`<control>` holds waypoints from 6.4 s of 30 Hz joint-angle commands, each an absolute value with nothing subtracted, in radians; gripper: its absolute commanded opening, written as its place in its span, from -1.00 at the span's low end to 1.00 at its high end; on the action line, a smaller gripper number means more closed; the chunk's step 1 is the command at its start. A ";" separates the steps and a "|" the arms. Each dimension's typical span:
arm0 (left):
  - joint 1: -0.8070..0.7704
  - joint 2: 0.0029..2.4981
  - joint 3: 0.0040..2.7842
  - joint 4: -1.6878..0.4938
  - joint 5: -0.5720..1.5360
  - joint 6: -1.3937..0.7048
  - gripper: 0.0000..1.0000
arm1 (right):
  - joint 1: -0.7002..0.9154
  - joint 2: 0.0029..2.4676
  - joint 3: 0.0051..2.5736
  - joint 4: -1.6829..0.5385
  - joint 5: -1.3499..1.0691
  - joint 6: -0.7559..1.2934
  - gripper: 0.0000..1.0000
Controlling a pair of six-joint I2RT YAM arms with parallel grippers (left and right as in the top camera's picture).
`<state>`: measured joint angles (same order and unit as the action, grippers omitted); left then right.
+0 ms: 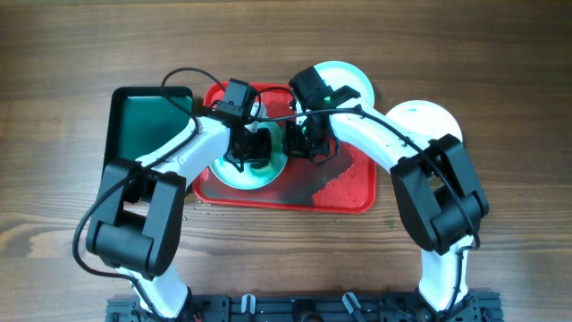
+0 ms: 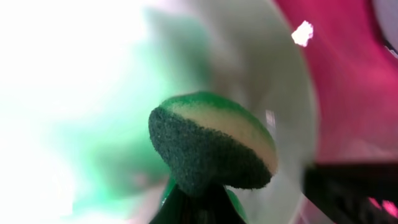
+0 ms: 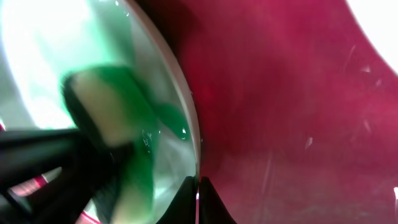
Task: Clean dirty plates on tray and stack at the side
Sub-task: 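Scrub the centered plate with the sponge while right gripper holds rim, then lift the sponge away and tilt the plate up with right gripper, then carry the plate right and set it on the plate stack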
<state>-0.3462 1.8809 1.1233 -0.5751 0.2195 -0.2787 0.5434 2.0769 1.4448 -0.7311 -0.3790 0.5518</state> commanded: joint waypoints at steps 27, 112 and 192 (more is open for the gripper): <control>-0.338 1.901 1.107 -0.577 0.057 -0.424 -0.92 | 0.548 2.088 1.458 -0.663 -0.414 0.551 -0.33; -0.101 1.816 1.531 -0.963 0.094 -0.277 -0.92 | 0.519 1.966 1.459 -0.746 -0.076 0.537 -0.91; -0.083 1.833 1.424 -0.925 0.194 -0.304 -0.92 | 0.993 1.666 1.458 -0.916 0.823 0.442 -0.91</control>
<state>-0.0849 1.8343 1.4296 -0.9241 0.1745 -0.2920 1.0454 1.6829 1.4555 -0.8474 1.1748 0.2443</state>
